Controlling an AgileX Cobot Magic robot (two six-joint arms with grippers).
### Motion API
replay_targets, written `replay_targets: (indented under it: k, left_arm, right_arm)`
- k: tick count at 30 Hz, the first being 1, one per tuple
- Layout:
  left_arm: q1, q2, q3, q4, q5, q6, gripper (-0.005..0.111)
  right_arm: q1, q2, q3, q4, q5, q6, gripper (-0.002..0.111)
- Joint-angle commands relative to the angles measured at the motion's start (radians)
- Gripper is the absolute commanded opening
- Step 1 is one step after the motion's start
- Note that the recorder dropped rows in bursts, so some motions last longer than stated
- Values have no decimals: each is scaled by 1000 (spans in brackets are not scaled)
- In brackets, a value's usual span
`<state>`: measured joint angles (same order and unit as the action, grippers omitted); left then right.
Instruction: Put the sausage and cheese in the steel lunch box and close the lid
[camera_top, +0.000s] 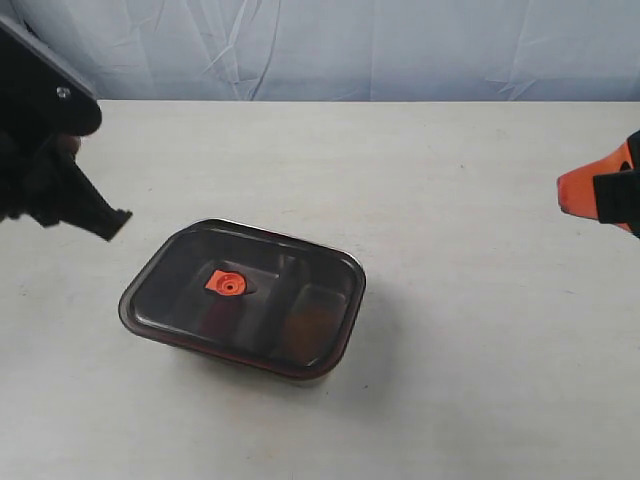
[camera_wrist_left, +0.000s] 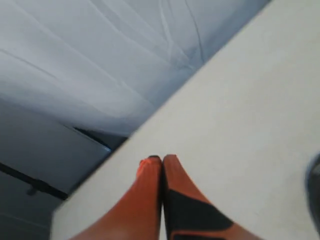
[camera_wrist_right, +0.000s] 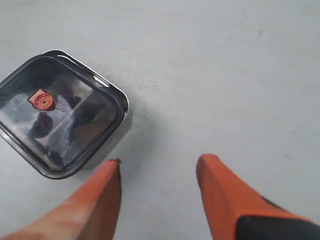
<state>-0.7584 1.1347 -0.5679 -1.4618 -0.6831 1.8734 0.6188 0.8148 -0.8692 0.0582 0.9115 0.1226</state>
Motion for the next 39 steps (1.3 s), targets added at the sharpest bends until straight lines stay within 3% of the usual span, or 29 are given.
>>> replay_targets:
  k: [1, 4, 7, 9, 13, 22, 25, 28, 31, 35, 39]
  left_arm:
    - [152, 0, -61, 182, 28, -98, 0]
    - [303, 16, -111, -8, 48, -119, 0]
    - [461, 41, -128, -283, 182, -34, 0]
    - [519, 59, -110, -283, 293, -15, 0]
    - [529, 88, -90, -283, 614, -4, 0]
    - [527, 110, -113, -176, 1573, -30, 0]
    - [527, 110, -113, -70, 1752, -75, 0]
    - [527, 110, -113, 123, 1759, -170, 0]
    - [527, 110, -113, 272, 1654, -342, 0]
    - [527, 110, -113, 509, 1487, -651, 0]
    - [529, 110, -113, 784, 1322, -1067, 0]
  right_arm:
    - [-1, -1, -3, 2, -14, 1, 49]
    - [-1, -1, -3, 2, 1, 1, 49]
    - [-1, -1, -3, -3, 0, 1, 49]
    - [-1, -1, -3, -5, -2, 1, 49]
    - [-1, -1, -3, -14, 0, 1, 49]
    - [-1, -1, -3, -52, 2, 1, 49]
    - [-1, -1, -3, -64, 2, 1, 49]
    - [-1, -1, -3, -64, 2, 1, 49]
    - [-1, -1, -3, -64, 2, 1, 49]
    - [-1, -1, -3, -64, 2, 1, 49]
    - [-1, -1, -3, -58, 4, 1, 49]
